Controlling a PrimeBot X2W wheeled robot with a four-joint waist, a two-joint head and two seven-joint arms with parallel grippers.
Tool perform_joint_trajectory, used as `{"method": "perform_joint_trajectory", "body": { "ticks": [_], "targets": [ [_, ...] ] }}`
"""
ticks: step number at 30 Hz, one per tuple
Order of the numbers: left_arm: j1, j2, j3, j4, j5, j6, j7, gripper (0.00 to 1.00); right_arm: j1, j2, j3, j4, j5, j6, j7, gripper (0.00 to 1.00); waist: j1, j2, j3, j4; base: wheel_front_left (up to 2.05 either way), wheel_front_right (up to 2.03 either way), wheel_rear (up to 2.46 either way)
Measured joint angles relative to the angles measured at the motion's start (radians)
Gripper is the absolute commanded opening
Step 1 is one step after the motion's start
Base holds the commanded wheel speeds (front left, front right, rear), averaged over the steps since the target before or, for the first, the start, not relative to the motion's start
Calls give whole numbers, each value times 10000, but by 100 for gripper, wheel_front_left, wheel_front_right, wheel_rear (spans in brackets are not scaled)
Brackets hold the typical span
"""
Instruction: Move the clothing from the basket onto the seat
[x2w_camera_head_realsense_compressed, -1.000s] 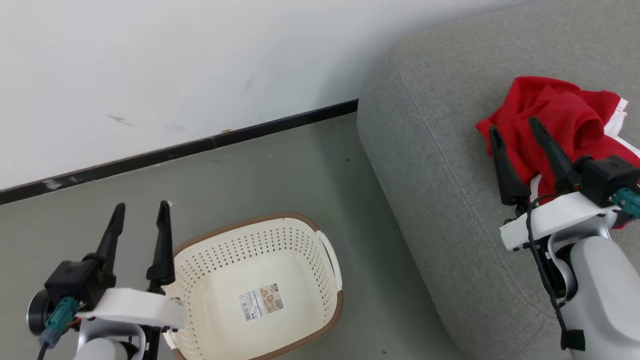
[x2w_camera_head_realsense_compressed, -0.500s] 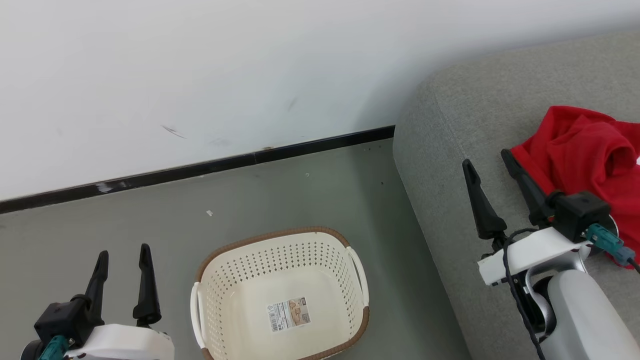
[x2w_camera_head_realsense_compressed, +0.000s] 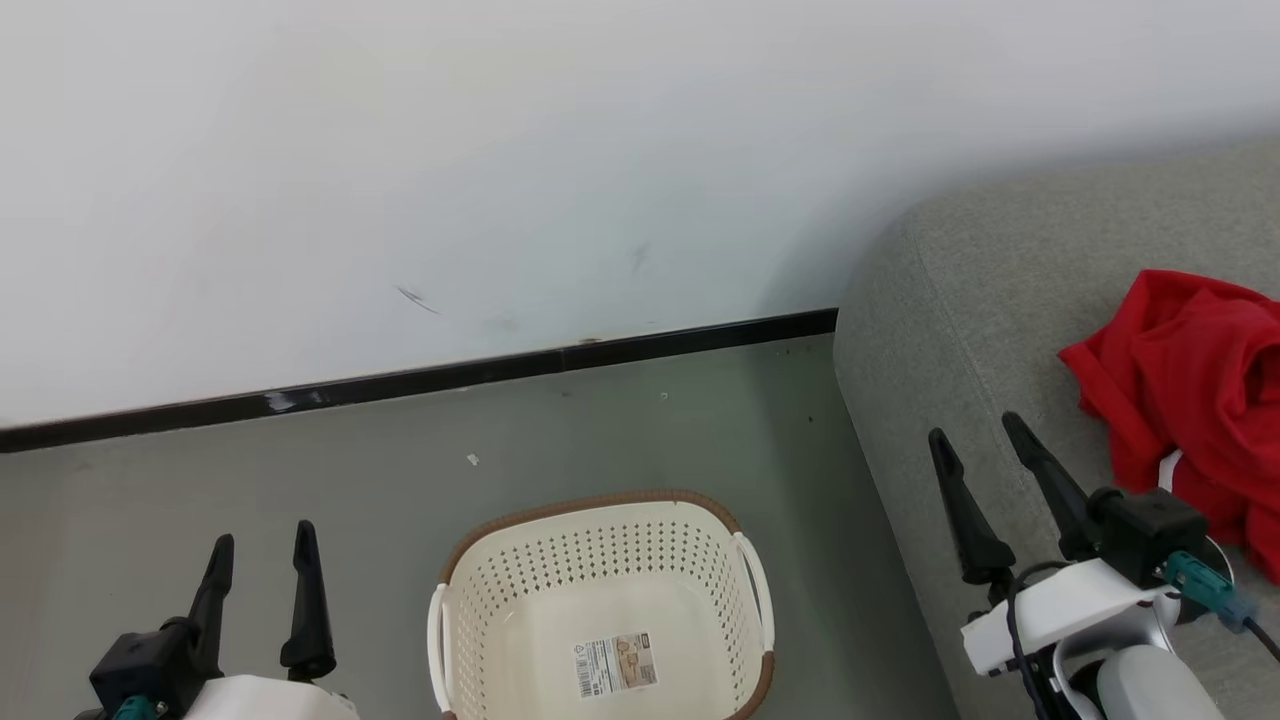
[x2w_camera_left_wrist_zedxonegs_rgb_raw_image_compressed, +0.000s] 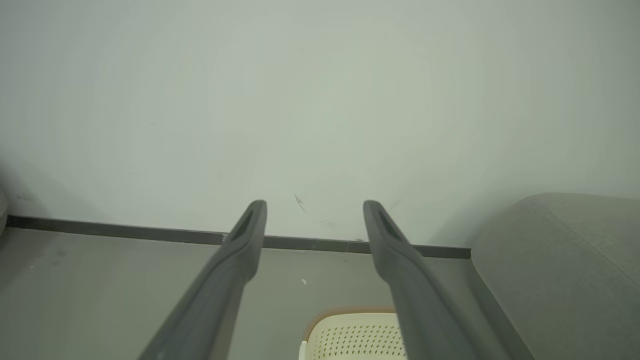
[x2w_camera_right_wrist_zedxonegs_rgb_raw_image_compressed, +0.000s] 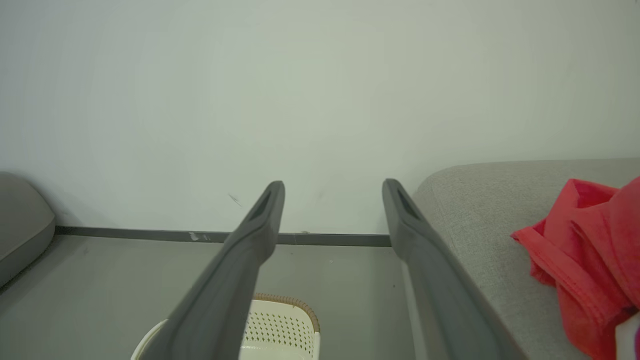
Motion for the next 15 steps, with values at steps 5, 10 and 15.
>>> {"method": "perform_joint_trajectory", "body": {
  "ticks": [5,10,15],
  "targets": [
    [38,-13,-109,82,6,-123,-2,100,485,48,-94,-73,-48,0,0,100,0,0,-243,137,0,0,0],
    [200,-19,-201,174,17,-196,-2,100,842,111,-94,-150,-73,0,0,100,0,0,-460,208,0,0,0],
    [208,-25,-267,255,19,-245,-4,100,1103,130,-69,-309,-73,0,0,100,0,0,-632,240,0,0,0]
  ]
}}
